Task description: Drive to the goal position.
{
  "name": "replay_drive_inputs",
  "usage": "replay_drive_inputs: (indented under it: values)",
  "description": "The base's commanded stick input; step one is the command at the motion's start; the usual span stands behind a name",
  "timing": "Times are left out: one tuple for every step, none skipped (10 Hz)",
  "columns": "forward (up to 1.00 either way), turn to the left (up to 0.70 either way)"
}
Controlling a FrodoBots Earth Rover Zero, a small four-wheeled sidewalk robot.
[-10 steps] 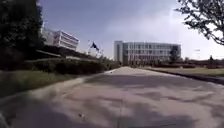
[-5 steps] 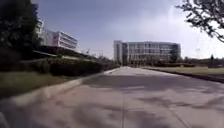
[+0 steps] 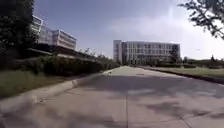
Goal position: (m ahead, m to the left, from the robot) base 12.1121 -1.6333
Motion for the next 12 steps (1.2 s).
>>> replay_drive_inputs:
  values:
    - [0.7, -0.14]
    - [0.7, -0.14]
    - [0.7, -0.13]
    - [0.7, -0.03]
    - [0.7, -0.01]
    - [0.7, 0.0]
    - [0.7, 0.0]
    - [0.7, 0.0]
    - [0.7, 0.0]
    - [0.7, -0.08]
    - [0.7, -0.13]
    - [0.7, -0.14]
